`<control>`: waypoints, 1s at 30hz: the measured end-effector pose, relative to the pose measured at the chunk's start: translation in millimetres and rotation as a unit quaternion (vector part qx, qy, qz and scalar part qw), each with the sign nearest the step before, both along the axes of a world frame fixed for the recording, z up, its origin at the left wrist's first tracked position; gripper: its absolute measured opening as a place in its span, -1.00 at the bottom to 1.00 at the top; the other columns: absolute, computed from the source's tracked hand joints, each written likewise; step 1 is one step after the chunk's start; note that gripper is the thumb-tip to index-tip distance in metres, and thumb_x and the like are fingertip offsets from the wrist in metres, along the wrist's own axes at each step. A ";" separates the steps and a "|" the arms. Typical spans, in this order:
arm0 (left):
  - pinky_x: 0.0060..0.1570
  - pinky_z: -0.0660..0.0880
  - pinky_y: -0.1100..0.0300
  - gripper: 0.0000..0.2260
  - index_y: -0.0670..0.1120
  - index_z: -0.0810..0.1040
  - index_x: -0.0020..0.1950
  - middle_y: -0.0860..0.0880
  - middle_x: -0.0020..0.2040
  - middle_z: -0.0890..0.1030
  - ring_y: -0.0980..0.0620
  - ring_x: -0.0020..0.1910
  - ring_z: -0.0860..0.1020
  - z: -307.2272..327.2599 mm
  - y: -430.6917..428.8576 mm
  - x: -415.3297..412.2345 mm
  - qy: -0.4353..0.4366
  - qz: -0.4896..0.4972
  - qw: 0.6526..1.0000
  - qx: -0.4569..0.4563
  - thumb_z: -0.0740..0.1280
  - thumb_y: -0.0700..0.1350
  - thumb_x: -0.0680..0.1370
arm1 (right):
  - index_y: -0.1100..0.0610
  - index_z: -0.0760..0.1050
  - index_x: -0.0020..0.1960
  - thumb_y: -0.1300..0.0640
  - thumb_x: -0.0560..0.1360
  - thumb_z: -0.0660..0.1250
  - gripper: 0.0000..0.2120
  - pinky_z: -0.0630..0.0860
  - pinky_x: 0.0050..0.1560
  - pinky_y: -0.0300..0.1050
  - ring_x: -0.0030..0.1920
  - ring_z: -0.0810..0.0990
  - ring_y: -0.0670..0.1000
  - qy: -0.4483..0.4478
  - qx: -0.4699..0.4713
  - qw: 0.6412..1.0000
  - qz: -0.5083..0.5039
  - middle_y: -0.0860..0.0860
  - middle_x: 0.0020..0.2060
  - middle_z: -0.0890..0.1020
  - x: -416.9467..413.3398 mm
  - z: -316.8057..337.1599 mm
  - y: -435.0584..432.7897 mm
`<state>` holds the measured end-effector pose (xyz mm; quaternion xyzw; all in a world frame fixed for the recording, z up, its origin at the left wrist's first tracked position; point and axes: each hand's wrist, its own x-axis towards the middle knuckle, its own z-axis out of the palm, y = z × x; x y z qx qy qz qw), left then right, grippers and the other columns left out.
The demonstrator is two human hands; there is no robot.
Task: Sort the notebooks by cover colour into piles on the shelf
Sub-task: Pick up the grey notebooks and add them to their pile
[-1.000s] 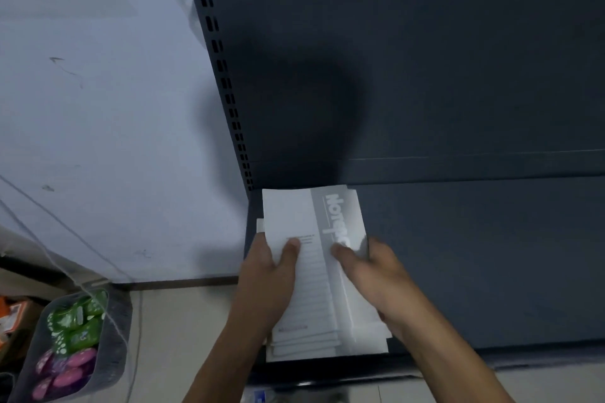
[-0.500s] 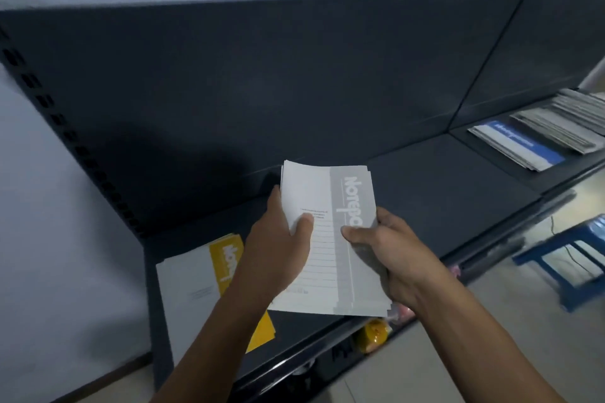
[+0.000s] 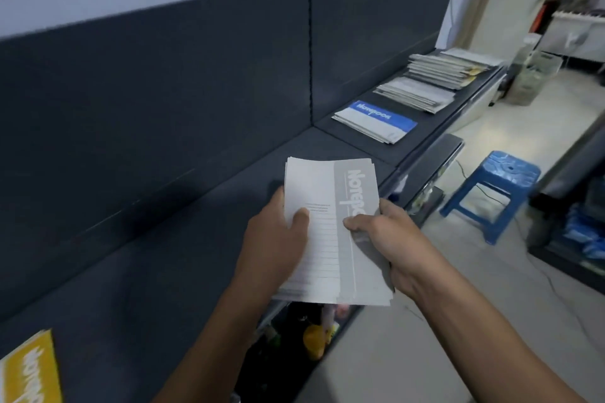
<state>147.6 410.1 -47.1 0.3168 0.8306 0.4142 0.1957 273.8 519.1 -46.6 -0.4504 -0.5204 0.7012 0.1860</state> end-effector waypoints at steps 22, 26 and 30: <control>-0.12 0.41 0.12 -0.85 0.03 0.49 0.14 0.08 -0.04 0.60 0.07 -0.08 0.55 -8.4 321.1 37.2 0.049 -0.131 0.990 -0.032 0.19 -0.02 0.64 | 0.18 0.53 0.13 0.43 0.56 0.30 -0.77 0.66 0.06 0.14 -0.05 0.73 0.16 -0.018 0.005 0.993 -0.118 0.12 -0.02 0.76 57.4 1.8 278.7; -0.12 0.46 0.07 -0.90 0.00 0.47 0.02 0.09 -0.11 0.59 0.05 -0.09 0.56 -11.1 379.1 39.0 0.052 -0.156 0.986 -0.024 0.19 -0.05 0.63 | 0.16 0.54 0.07 0.42 0.57 0.29 -0.80 0.69 -0.01 0.10 -0.15 0.75 0.06 -0.002 0.018 0.988 -0.156 0.04 -0.17 0.77 62.5 0.4 326.2; -0.18 0.44 0.08 -0.89 -0.01 0.48 0.02 0.07 -0.13 0.58 0.07 -0.12 0.55 -13.1 426.8 49.7 0.055 -0.177 0.982 -0.037 0.17 -0.04 0.63 | 0.15 0.55 0.15 0.42 0.59 0.28 -0.75 0.71 -0.18 -0.05 -0.16 0.77 0.03 0.014 0.002 0.985 -0.172 0.02 -0.13 0.78 76.6 -0.6 366.1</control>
